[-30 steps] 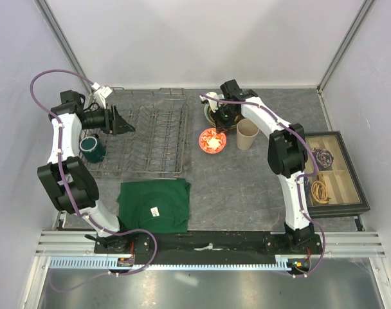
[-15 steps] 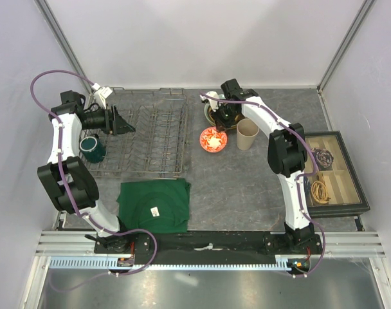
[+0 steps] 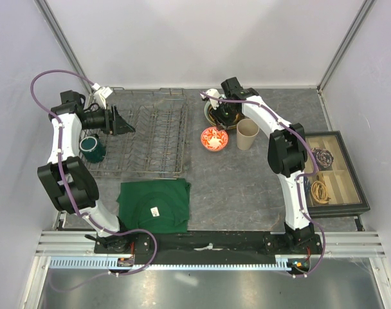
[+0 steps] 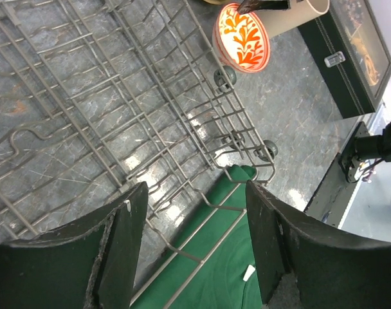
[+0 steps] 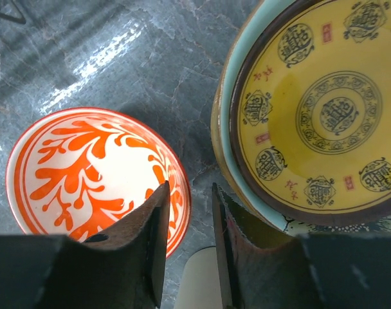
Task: Unload the mixed dishes from the dish rack
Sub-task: Place the bowl at the center of the board, then pick up the cup from the dish rack.
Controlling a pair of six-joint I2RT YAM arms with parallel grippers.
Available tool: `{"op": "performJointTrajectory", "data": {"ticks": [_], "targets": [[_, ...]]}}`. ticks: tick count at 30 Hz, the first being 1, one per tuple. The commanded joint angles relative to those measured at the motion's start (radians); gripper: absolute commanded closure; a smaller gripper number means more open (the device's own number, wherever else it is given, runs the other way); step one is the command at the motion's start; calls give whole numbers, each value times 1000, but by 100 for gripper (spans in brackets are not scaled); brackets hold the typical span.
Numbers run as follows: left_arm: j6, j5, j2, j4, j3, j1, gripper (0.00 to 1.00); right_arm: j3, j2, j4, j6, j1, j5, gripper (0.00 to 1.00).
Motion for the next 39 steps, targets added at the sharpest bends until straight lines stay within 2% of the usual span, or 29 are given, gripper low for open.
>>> {"op": "performJointTrajectory", "data": {"ticks": [1,11,18,23,30,39], "targets": [[25,-49,-48,4,57,-3,30,48,-24,48,2,-1,31,59],[-7,-425,-116,59,60,0,27,38,-115,94,52,2,89,46],[81,-618,-134,-30,76,19,21,-28,-204,114,49,17,106,42],[121,-645,-94,-108,114,92,18,-78,-251,126,57,25,121,37],[183,-677,-52,-165,123,148,5,-115,-316,122,66,66,176,32],[270,-747,21,-130,155,171,3,-112,-337,56,66,115,227,28]]}}
